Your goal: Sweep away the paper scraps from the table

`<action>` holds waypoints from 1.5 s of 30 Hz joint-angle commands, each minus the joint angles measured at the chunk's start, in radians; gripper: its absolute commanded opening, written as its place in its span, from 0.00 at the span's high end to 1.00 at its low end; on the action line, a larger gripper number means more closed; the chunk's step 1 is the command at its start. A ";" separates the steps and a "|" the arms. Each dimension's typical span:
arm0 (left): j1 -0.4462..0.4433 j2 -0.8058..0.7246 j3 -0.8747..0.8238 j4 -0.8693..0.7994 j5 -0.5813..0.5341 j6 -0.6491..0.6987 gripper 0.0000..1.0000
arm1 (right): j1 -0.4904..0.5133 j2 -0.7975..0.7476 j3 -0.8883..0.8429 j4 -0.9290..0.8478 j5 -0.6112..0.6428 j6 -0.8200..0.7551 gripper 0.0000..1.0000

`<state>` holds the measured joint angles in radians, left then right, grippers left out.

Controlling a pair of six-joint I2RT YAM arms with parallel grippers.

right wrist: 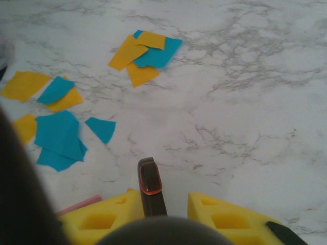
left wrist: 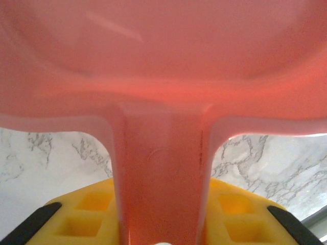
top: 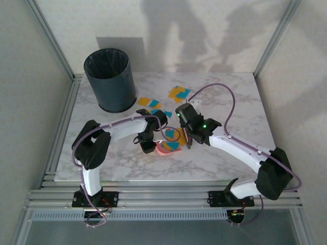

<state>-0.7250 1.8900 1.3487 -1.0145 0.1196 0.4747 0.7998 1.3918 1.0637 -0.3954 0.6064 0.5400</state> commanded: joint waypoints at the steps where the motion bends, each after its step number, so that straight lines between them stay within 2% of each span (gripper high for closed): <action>1: -0.007 0.019 0.022 -0.044 -0.001 0.010 1.00 | 0.024 0.024 -0.001 0.013 -0.047 0.029 1.00; 18: -0.006 0.052 0.035 -0.035 -0.021 -0.004 1.00 | 0.040 -0.016 0.016 0.061 -0.171 -0.029 1.00; 29: 0.005 0.038 0.008 0.001 -0.046 -0.010 1.00 | 0.039 -0.098 0.040 -0.040 -0.047 -0.024 1.00; 33: 0.013 0.028 -0.005 0.026 -0.051 -0.017 1.00 | 0.034 -0.125 0.040 -0.055 -0.042 -0.034 1.00; 39: 0.018 -0.007 -0.031 0.081 -0.038 -0.016 1.00 | 0.001 -0.183 0.025 -0.049 -0.082 -0.050 1.00; 45: 0.024 -0.033 -0.054 0.140 -0.008 -0.039 1.00 | -0.089 -0.255 -0.006 -0.093 -0.084 -0.045 1.00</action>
<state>-0.7136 1.8961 1.3159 -0.9001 0.1101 0.4629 0.7528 1.1824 1.0683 -0.4713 0.5098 0.5014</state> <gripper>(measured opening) 0.270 0.285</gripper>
